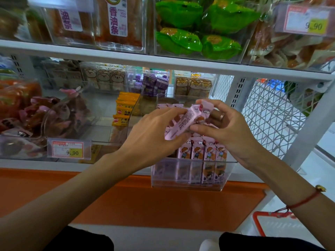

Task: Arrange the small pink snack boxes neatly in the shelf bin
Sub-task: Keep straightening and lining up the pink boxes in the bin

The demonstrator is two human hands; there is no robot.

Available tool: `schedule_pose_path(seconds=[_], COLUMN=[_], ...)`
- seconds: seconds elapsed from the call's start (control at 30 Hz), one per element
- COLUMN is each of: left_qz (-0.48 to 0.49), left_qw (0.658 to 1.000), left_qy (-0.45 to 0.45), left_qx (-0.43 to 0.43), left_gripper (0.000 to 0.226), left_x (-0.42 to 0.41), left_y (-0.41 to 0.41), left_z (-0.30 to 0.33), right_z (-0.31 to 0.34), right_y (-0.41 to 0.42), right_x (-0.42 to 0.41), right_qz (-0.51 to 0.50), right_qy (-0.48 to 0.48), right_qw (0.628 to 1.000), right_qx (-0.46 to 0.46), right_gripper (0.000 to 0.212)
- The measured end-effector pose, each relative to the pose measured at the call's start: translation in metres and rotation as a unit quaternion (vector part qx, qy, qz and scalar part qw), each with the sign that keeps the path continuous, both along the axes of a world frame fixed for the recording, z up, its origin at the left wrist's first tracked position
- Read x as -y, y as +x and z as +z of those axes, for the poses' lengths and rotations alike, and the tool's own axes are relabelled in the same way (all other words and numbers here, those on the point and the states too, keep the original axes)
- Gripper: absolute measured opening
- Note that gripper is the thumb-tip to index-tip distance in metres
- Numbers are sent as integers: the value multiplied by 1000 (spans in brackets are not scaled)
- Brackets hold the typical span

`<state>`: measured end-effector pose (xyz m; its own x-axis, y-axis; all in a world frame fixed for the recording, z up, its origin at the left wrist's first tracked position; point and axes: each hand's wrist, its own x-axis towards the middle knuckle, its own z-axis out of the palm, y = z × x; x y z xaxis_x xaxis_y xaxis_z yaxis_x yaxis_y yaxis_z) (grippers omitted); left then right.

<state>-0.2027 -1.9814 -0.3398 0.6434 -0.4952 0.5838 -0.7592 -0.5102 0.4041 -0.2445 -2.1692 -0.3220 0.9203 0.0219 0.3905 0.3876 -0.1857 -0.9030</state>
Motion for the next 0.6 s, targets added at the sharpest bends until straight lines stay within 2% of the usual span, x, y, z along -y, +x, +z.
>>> schedule_pose_path(seconds=[0.1,0.17,0.23,0.33,0.47,0.6], left_qz=[-34,-56,-68,-99,-92,-105], left_qw=[987,965,948,929,926,942], left_qy=[-124,-207,-247,-277,-302,-245], left_qx=[-97,-153,-188,-224,-209,-204], left_gripper=[46,41,44,48,51,29], left_x=[1,2,4,5,5,7], left_y=[-2,-2,-3,-5,-2,-2], left_z=[3,3,3,2,3,-3], right_z=[0,-1,-5,-6,-6,-14], right_y=[1,2,0,0,4,7], right_x=[-4,-8,-12,-14,-1,8], right_qz=[-5,0,9,-15,-38,-82], right_qy=[14,-27,-78,-93,-132,-214], right_qw=[999,995,991,994,990,973], right_qx=[-32,-92,-112,-62,-23,13], right_gripper=[70,74,65,39,35,36])
